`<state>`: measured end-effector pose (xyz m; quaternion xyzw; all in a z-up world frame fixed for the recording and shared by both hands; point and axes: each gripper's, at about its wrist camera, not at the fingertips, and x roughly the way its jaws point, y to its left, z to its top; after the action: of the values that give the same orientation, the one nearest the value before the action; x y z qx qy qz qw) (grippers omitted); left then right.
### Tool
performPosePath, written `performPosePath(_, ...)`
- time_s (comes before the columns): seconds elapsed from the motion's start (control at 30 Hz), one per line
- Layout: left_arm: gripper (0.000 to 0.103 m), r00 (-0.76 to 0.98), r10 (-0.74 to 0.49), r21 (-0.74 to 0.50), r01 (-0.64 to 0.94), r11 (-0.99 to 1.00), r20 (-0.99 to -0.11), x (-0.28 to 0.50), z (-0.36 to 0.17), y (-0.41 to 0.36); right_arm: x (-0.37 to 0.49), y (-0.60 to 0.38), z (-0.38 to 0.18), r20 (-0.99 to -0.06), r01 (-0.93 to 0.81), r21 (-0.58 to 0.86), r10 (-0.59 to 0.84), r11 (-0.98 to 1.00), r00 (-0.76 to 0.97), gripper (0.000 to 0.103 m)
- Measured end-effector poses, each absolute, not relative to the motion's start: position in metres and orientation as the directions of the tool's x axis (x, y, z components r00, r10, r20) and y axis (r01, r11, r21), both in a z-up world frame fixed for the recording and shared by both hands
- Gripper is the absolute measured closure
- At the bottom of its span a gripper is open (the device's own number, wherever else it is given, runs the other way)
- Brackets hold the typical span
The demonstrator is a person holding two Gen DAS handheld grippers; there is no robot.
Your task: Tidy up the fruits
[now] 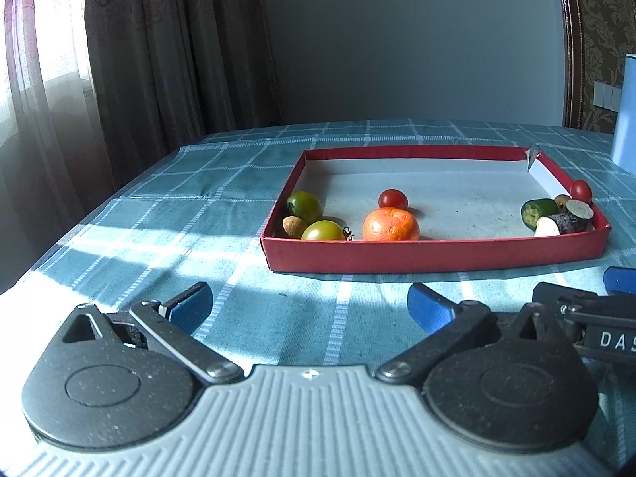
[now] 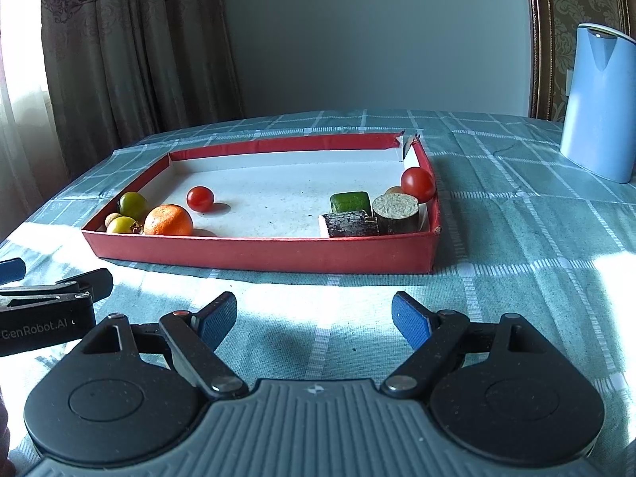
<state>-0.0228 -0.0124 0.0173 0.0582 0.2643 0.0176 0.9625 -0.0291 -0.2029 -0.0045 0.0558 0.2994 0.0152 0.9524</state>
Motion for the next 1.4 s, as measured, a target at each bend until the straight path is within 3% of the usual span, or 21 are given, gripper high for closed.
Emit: performPosePath(1.4,0.0,0.839,0.046,0.084,-0.001,0.996,-0.543,-0.009,0.014,-0.03,-0.029,-0.204,-0.004,-0.569,0.015,0.122,0.057,0.992,0.82,0.018)
